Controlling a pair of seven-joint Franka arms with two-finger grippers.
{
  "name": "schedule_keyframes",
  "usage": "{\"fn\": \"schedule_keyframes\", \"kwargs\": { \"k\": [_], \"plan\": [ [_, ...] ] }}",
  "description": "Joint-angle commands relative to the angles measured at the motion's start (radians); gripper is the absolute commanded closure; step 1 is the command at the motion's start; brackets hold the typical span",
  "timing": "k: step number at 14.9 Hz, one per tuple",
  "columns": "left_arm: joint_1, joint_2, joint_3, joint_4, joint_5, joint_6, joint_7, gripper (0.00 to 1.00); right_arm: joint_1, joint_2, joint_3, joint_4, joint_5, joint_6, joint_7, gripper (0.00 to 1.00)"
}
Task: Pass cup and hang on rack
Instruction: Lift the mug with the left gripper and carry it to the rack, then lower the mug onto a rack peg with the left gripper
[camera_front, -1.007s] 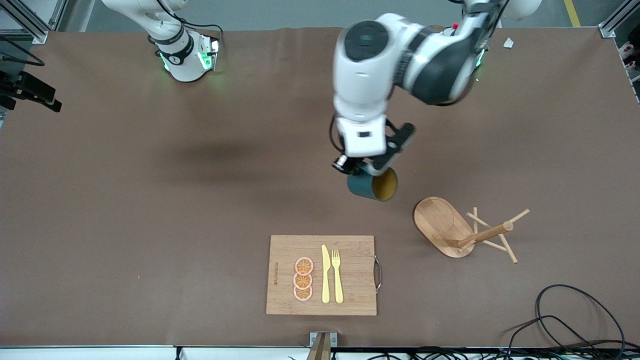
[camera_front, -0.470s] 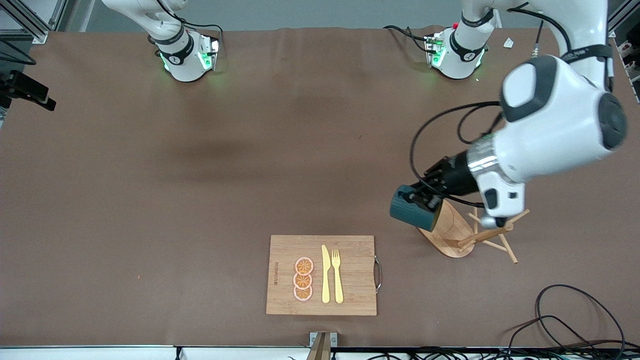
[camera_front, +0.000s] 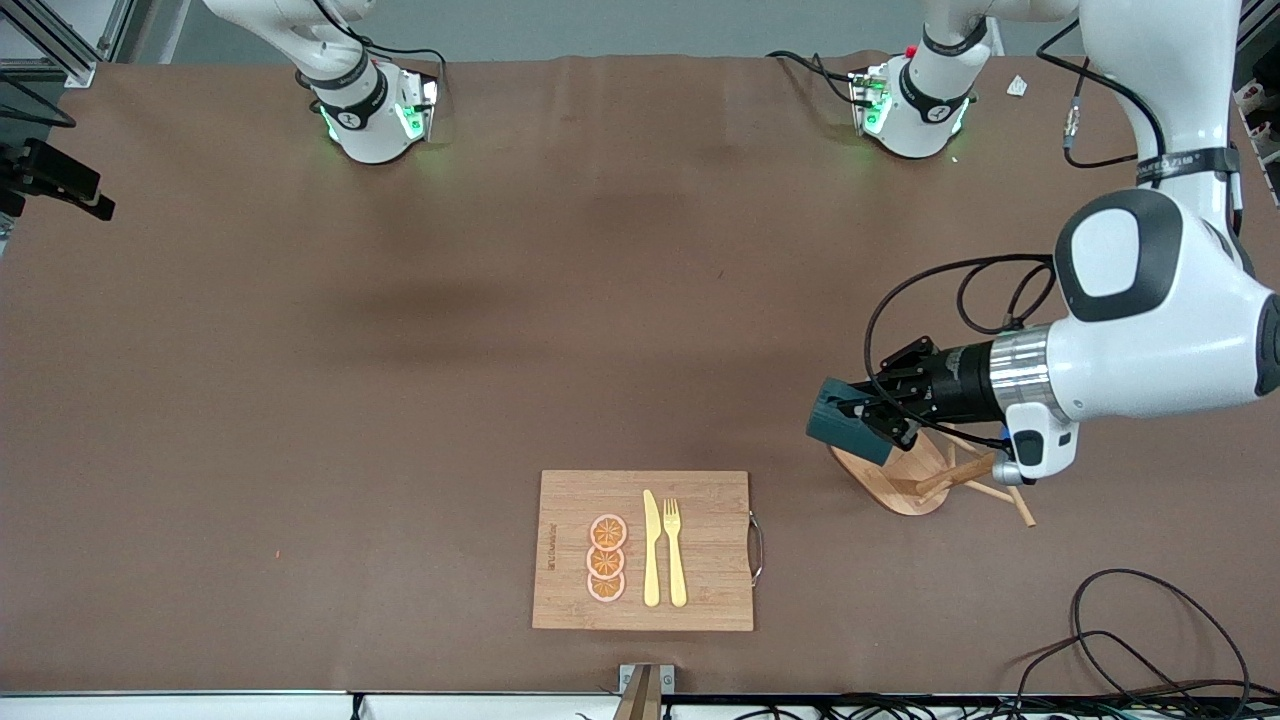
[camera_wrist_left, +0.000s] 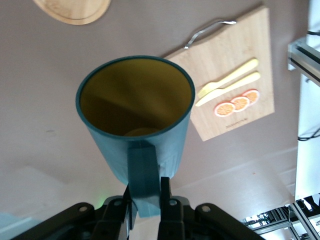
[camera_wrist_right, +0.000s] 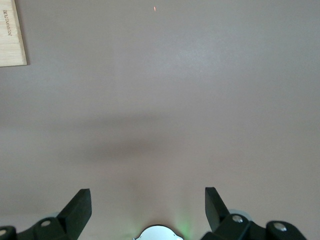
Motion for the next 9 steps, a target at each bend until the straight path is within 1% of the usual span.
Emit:
{"fn": "schedule_keyframes", "kwargs": {
  "k": [1,3,6,9],
  "plan": [
    [0.067,0.015,-0.007,0.006,-0.085,-0.073,0.003,0.97,0.004,-0.028,0.000,-0.019,0.000,-0.002,-0.014,0.00],
    [0.103,0.027,-0.009,0.006,-0.109,-0.116,0.005,0.97,0.005,-0.028,0.000,-0.019,0.000,-0.009,-0.014,0.00],
    [0.124,0.041,-0.009,0.006,-0.116,-0.139,0.003,0.97,0.005,-0.028,0.000,-0.019,0.000,-0.011,-0.014,0.00],
    [0.176,0.056,-0.009,0.008,-0.156,-0.173,0.005,0.97,0.005,-0.028,0.000,-0.019,0.000,-0.016,-0.014,0.00]
  ]
}}
